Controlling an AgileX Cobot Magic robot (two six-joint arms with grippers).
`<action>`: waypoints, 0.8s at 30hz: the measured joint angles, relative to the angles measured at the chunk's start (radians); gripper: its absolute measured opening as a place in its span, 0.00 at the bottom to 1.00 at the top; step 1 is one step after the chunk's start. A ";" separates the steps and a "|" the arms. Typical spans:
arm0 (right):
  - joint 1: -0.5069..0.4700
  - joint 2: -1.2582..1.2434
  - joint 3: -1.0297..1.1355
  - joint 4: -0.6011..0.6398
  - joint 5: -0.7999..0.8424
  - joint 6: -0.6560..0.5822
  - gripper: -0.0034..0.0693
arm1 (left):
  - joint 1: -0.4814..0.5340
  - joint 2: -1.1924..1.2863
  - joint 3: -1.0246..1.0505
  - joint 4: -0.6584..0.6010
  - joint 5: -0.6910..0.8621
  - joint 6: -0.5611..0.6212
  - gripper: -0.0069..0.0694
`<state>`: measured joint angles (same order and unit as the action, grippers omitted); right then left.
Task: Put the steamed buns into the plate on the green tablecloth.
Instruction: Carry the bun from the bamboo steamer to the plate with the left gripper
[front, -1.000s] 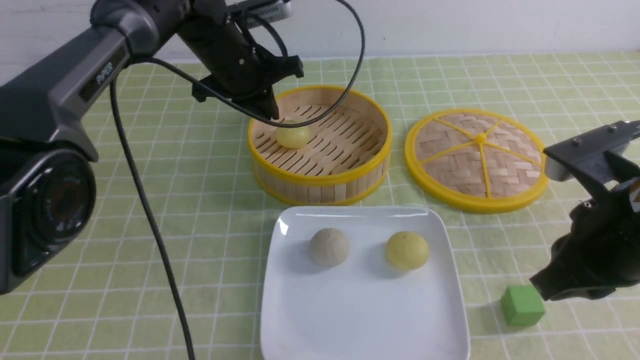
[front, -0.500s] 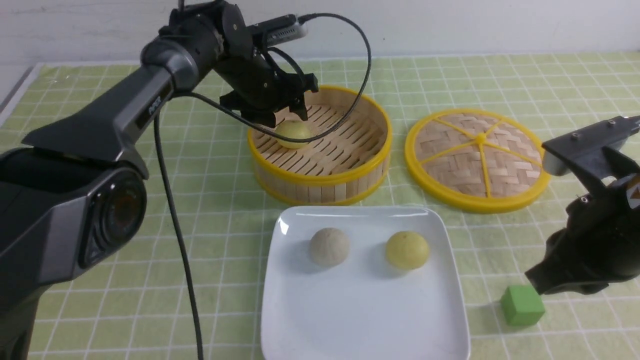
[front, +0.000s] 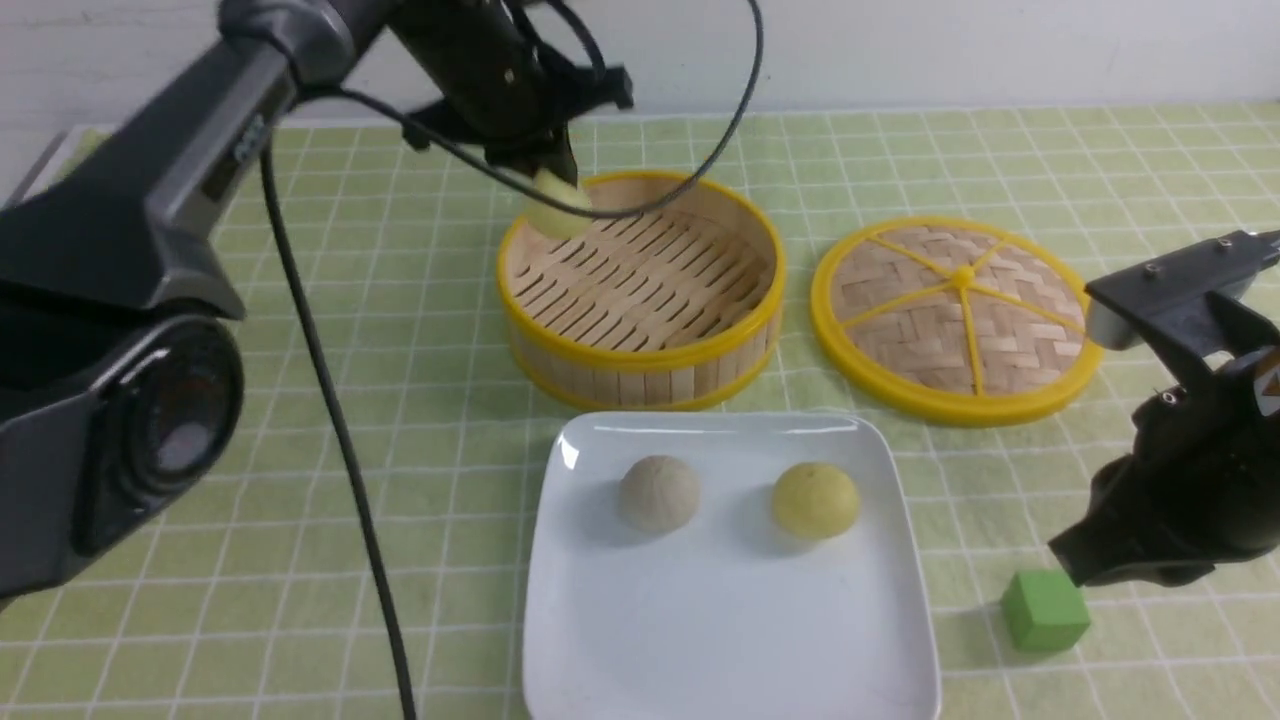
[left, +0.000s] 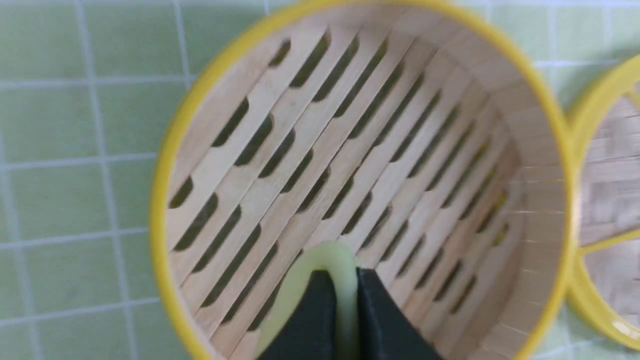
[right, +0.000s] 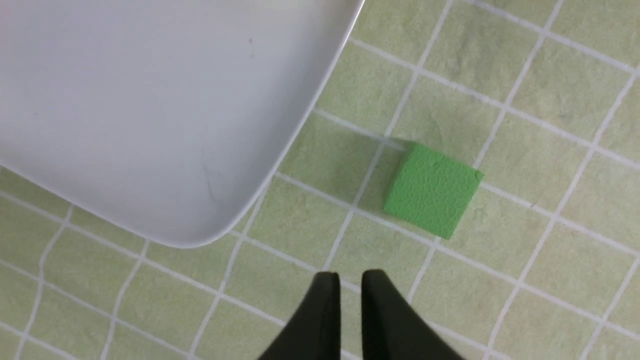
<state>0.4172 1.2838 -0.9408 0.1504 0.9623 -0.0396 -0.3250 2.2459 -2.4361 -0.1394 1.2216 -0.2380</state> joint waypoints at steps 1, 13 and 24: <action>0.000 0.000 0.000 0.002 0.002 0.000 0.17 | -0.007 -0.059 0.012 0.011 0.010 0.007 0.12; 0.000 0.000 0.000 0.001 0.025 0.000 0.18 | -0.227 -0.511 0.925 0.026 -0.022 0.059 0.12; 0.000 -0.094 0.000 -0.018 0.181 0.000 0.18 | -0.403 -0.422 1.219 -0.037 -0.505 0.022 0.26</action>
<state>0.4172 1.1899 -0.9408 0.1321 1.1429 -0.0396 -0.7284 1.8242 -1.2170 -0.1760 0.7164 -0.2160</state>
